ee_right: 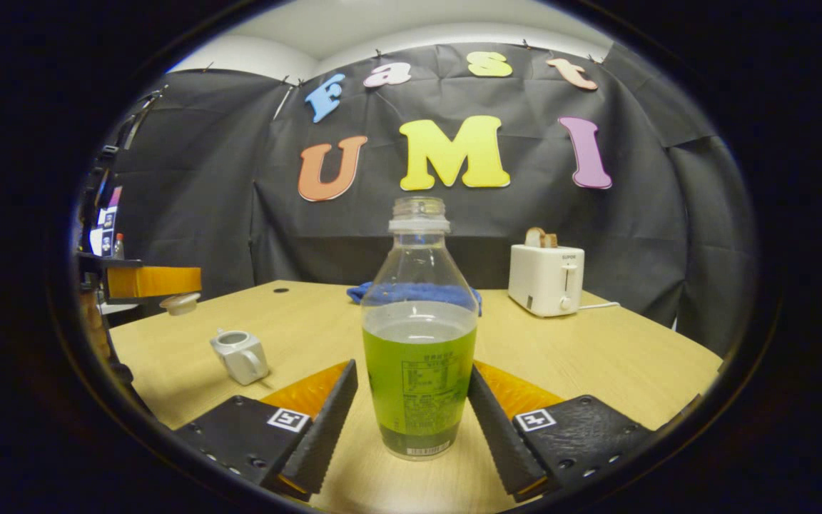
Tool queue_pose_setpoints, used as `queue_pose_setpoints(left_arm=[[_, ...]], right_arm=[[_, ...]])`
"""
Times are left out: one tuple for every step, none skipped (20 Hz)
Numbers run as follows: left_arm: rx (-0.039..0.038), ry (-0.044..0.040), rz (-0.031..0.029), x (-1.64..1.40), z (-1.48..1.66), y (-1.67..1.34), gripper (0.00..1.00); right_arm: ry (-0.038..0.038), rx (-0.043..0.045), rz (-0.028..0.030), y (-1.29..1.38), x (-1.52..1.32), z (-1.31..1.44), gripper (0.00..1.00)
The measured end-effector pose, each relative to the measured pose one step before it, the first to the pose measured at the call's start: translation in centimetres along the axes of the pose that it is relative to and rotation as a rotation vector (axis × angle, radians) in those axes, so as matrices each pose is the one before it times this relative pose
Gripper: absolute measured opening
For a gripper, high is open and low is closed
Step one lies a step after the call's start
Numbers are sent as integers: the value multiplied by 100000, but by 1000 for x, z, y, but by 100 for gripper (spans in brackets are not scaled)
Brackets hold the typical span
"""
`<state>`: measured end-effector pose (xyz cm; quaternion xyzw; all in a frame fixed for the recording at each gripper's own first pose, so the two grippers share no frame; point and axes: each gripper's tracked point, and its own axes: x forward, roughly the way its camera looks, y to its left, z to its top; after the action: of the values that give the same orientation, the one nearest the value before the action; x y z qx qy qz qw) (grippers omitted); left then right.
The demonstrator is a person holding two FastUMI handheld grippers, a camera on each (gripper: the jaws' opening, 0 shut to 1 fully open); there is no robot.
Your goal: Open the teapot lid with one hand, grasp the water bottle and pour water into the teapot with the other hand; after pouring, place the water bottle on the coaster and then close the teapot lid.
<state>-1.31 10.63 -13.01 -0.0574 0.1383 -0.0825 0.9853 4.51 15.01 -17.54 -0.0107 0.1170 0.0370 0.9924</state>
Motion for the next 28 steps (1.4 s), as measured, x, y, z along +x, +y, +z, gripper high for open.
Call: queue_pose_setpoints(left_arm=[[478, 646, -271, -99, -186, -29, 3], [277, 339, -220, 2, -178, 9, 3], [68, 329, -435, -154, -123, -140, 3], [-91, 491, -265, -34, -129, -14, 3], [-46, 391, -78, -156, -144, 108, 3], [-127, 137, -84, -175, 17, 35, 3], [-365, -20, -396, -201, 59, -53, 3], [-377, -189, -634, -195, 124, -96, 3], [-43, -557, -629, -281, 207, -111, 3], [347, -592, -330, -223, 102, 3, 3], [404, -784, -347, -282, 148, -72, 3], [145, -619, -13, -248, 3, 16, 3], [-115, -478, -381, -265, -64, -26, 3], [46, -340, -493, -327, -63, -48, 3], [393, 45, 61, -330, -180, 154, 3], [499, 141, 251, -436, -250, 174, 3], [502, -372, 174, -423, -128, 365, 3], [300, -340, 206, -512, 8, 329, 3], [418, -452, 221, -385, -62, 369, 3], [286, -341, 460, -520, -236, 397, 3], [87, -38, 647, -298, -60, 348, 3], [-414, 59, 335, -266, -151, 499, 2], [-499, -227, -146, -248, -131, 230, 2], [-162, -174, 84, -212, -161, 213, 2], [126, -113, 264, -99, -108, 308, 2], [247, -150, 273, -78, -141, 285, 2], [-20, -67, 249, -30, -170, 245, 2], [-201, 110, -8, -32, -184, 114, 2]], right_arm=[[-156, -31, -204, -35, 167, 81, 80], [-553, -344, 258, 72, 30, 69, 76], [337, -652, 267, 23, 32, -16, 75], [231, -467, 76, -6, -84, -40, 74], [572, -484, -679, -131, -54, 112, 74], [465, -759, -506, -19, -178, 263, 73], [-99, -1587, -556, 33, -251, 509, 74], [-245, -2200, -596, -11, -410, 471, 72], [-481, -3588, -817, -51, -290, 679, 72], [-599, -4780, -1145, -204, -470, 603, 72], [-216, -4585, -1052, -285, -74, 528, 72], [153, -4382, -888, -210, -120, 372, 72], [85, -4108, -456, -118, -71, 335, 72], [277, -3494, -775, -276, -93, 202, 72], [498, -3072, -1167, -380, 47, 165, 72], [527, -3195, -694, -58, 57, 192, 72], [730, -4070, -671, 48, 116, 105, 72], [731, -4328, -1044, -123, 243, 124, 72], [175, -3951, -1084, -154, 293, 133, 72], [157, -2882, -872, 58, 257, 37, 72], [839, -3107, -212, 218, 270, 5, 73], [334, -3630, -123, 350, 423, 165, 72], [212, -4336, -338, 320, 288, 162, 73], [133, -4869, -374, 432, 301, 240, 72], [376, -5317, -571, 390, 395, 256, 72], [340, -5054, -403, 404, 291, 99, 72], [223, -4777, -179, 454, 356, 242, 73], [-55, -4551, -438, 399, 385, 414, 73]])
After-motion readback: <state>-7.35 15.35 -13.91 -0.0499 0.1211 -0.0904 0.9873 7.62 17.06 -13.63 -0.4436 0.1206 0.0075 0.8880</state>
